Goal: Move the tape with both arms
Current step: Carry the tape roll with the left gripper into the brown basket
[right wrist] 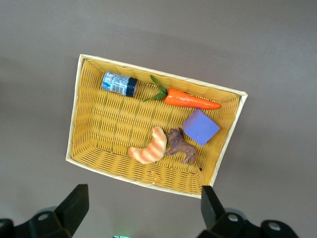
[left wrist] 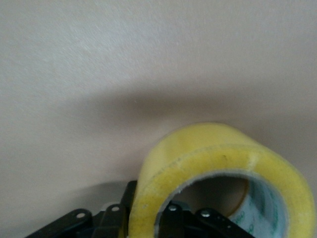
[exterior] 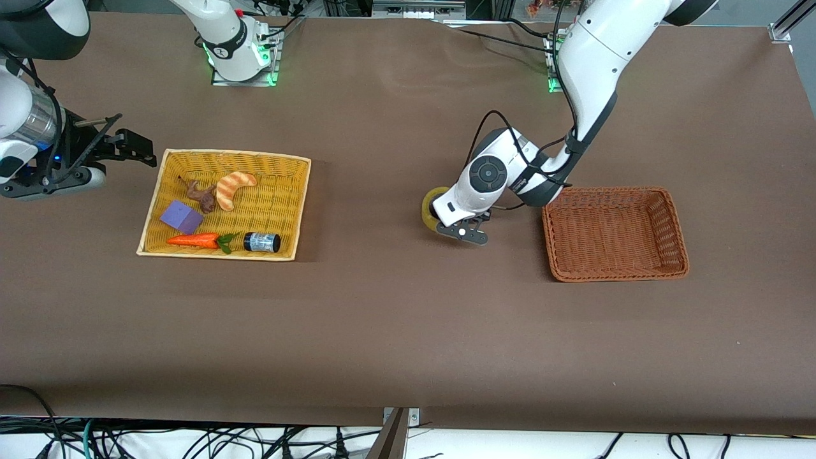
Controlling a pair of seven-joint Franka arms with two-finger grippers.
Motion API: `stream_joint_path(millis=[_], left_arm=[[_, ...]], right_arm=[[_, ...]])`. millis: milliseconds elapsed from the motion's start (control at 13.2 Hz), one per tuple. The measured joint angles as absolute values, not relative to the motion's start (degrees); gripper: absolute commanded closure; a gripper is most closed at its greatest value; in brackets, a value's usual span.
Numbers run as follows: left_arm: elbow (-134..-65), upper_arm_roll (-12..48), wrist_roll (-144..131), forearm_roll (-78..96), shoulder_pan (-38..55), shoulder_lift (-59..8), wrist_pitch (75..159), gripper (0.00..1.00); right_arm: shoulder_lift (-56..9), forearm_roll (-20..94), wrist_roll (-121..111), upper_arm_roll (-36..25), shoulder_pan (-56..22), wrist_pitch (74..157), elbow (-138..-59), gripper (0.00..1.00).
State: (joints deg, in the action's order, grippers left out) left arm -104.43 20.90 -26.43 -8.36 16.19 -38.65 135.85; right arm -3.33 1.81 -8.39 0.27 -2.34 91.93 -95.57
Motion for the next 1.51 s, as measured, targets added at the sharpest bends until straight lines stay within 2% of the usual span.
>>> stream_joint_path(millis=[151, 378, 605, 983, 1209, 1285, 1360, 1512], left_arm=[[-102.8, 20.9, -26.4, -8.4, 15.3, -37.2, 130.9, 1.00], [-98.4, 20.7, -26.3, -8.6, 12.3, -33.0, 118.2, 1.00], [-94.4, 20.4, -20.5, -8.9, 4.2, -29.9, 104.7, 1.00], [-94.9, 20.0, -1.1, -11.8, -10.5, -31.1, 103.7, 1.00], [-99.7, 20.0, 2.0, -16.4, -14.3, -32.3, 110.9, 1.00], [-102.1, 20.1, 2.0, -17.5, -14.7, -32.8, 115.2, 0.59], [-104.1, 20.1, 2.0, -18.0, -14.9, -33.3, 118.4, 0.01], [-105.5, 20.2, 2.1, -18.1, -15.0, -33.6, 120.0, 0.00]], right_arm=[[-3.3, 1.7, -7.3, 0.3, -2.3, 91.9, -95.6, 0.00], [-3.3, 1.2, -6.5, 0.5, -2.3, 92.0, -95.6, 0.00], [-3.3, 1.1, -6.4, 0.6, -2.4, 92.0, -95.6, 0.00], [-3.3, 1.1, -6.4, 0.6, -2.3, 92.0, -95.6, 0.00], [-3.3, 1.1, -6.4, 0.6, -2.3, 92.0, -95.6, 0.00], [-3.3, 1.1, -6.4, 0.6, -2.4, 92.0, -95.6, 0.00], [-3.3, 1.1, -6.4, 0.6, -2.3, 92.0, -95.6, 0.00], [-3.3, 1.1, -6.4, 0.6, -2.4, 92.0, -95.6, 0.00]])
